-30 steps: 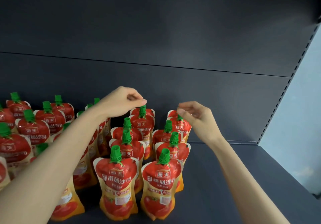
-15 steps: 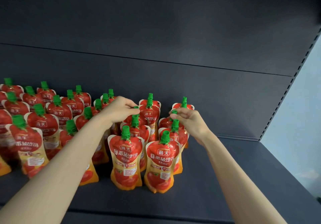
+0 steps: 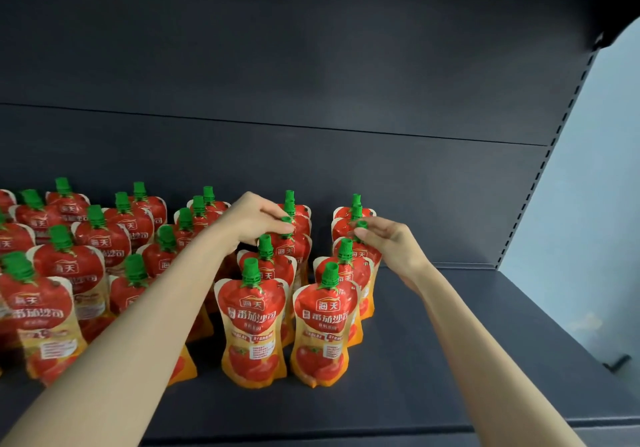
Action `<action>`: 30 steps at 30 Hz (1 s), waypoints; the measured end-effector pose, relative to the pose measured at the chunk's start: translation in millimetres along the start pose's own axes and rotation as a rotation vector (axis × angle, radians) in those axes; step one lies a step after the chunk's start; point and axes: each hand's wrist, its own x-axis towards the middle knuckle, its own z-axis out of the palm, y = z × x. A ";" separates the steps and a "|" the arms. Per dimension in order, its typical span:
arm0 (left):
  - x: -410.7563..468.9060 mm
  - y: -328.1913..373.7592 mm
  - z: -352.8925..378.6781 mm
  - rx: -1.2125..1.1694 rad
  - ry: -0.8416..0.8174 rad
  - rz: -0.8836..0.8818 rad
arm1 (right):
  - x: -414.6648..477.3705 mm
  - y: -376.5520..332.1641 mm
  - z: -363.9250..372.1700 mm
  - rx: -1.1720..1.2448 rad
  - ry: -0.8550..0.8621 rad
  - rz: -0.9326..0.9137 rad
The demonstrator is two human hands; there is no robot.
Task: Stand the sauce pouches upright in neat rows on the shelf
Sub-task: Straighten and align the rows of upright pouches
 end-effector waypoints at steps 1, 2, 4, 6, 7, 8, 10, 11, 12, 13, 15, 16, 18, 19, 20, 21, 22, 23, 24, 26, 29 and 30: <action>0.6 0.3 -1.2 -0.001 -0.015 -0.009 | -0.5 0.0 1.1 0.011 0.004 -0.001; 1.7 0.6 -2.3 0.003 -0.031 -0.015 | -0.8 0.0 2.2 0.018 0.008 -0.001; 3.9 1.2 -3.9 0.019 -0.062 -0.010 | -0.4 0.7 4.0 0.011 0.022 0.000; 5.9 0.4 -4.7 0.022 -0.078 0.006 | -0.3 1.3 6.3 0.007 0.034 -0.006; 6.8 -0.4 -4.9 0.014 -0.084 0.011 | -0.9 0.8 7.5 0.009 0.035 -0.013; 6.8 -1.1 -4.9 0.006 -0.090 0.014 | -1.3 0.6 8.3 0.011 0.033 -0.020; 5.6 -1.6 -5.0 0.014 -0.096 0.019 | -2.1 1.1 9.0 0.015 0.034 -0.027; 6.3 -1.9 -5.1 0.022 -0.096 0.024 | -2.0 1.0 9.1 0.015 0.038 -0.028; 7.1 -2.1 -4.8 0.025 -0.095 0.028 | -1.5 1.6 9.2 0.012 0.041 -0.029; 7.3 -2.1 -4.6 0.026 -0.092 0.031 | -1.1 2.4 9.2 0.003 0.047 -0.031; 8.5 -3.2 -3.5 0.024 -0.085 0.039 | -0.7 3.6 10.0 -0.001 0.062 -0.031; 9.0 -4.5 -2.9 0.019 -0.083 0.041 | -0.9 3.8 10.7 0.005 0.068 -0.031; 8.1 -7.0 -2.7 0.011 -0.079 0.054 | -1.8 3.2 11.7 0.010 0.075 -0.031; 7.5 -8.3 -3.5 0.005 -0.080 0.063 | -2.0 3.1 11.8 0.006 0.075 -0.026; 6.8 -9.5 -4.3 -0.002 -0.083 0.068 | -2.0 3.5 12.2 -0.009 0.077 -0.019; 5.6 -10.2 -5.5 -0.015 -0.084 0.073 | -3.0 2.6 13.2 -0.030 0.086 -0.014; 3.1 -10.2 -6.9 -0.035 -0.073 0.086 | -3.9 1.5 14.1 -0.048 0.110 -0.015; -0.6 -10.0 -8.8 -0.065 -0.041 0.107 | -5.8 -0.8 15.3 -0.057 0.144 -0.034; -5.6 -9.6 -10.3 -0.105 0.011 0.132 | -9.0 -3.3 16.2 -0.059 0.189 -0.073; -19.4 -10.4 -12.7 -0.180 0.111 0.191 | -19.3 -9.5 18.4 -0.062 0.295 -0.184; -43.4 -18.1 -10.1 -0.202 0.104 0.217 | -36.2 -11.7 24.4 -0.029 0.333 -0.261; -48.5 -22.2 -8.5 -0.204 0.081 0.205 | -40.1 -10.6 27.9 -0.016 0.303 -0.248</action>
